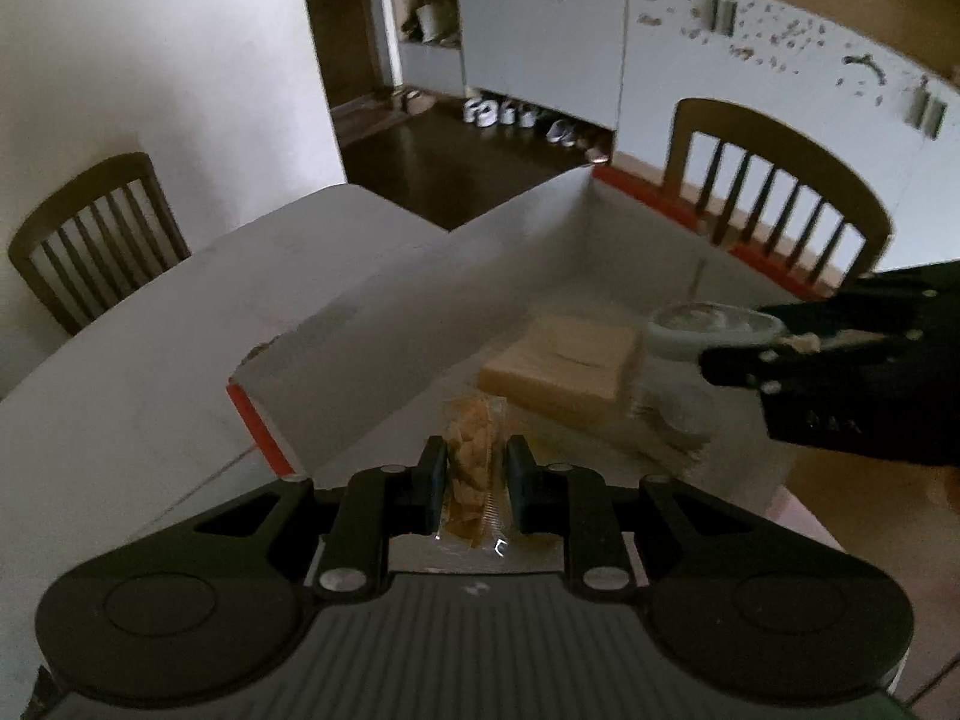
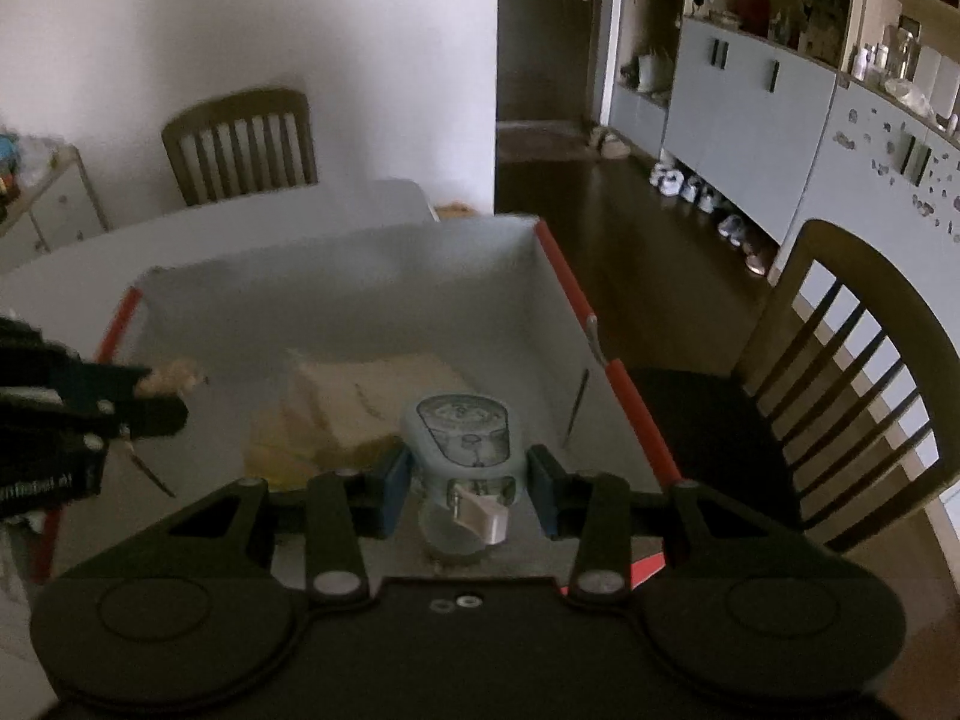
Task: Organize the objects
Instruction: 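Carry the orange snack bag and correction tape into the red box and release both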
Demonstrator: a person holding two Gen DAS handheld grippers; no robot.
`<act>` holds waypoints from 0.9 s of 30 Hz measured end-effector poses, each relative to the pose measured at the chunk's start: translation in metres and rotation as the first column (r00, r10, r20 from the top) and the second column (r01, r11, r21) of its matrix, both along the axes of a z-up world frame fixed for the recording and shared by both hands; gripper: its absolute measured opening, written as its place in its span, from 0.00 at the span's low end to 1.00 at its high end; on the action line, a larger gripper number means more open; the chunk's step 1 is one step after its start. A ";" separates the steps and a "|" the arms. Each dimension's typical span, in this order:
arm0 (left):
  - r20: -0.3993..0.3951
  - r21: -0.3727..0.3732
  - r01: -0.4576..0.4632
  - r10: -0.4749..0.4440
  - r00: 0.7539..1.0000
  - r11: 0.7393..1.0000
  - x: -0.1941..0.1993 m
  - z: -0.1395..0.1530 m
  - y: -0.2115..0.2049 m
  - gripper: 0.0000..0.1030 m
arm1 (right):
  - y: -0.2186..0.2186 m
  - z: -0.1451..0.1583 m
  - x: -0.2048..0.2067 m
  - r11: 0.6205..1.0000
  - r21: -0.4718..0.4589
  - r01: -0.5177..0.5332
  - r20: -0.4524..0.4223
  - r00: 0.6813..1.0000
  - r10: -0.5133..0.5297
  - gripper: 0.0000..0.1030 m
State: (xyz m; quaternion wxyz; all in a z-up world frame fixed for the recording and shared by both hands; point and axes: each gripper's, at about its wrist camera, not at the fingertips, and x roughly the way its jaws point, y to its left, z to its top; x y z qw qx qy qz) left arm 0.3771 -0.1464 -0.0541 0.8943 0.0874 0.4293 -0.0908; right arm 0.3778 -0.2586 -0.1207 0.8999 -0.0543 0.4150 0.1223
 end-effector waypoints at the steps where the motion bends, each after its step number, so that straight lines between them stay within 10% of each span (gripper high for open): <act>1: -0.009 0.014 -0.009 0.009 1.000 1.000 0.005 -0.003 -0.001 0.19 | 0.000 -0.003 0.003 1.000 -0.006 0.002 -0.014 1.000 -0.002 0.40; 27: -0.189 0.220 0.018 0.024 0.982 0.975 0.062 -0.057 -0.024 0.19 | 0.009 -0.034 0.024 0.990 -0.120 -0.072 -0.119 0.991 0.058 0.41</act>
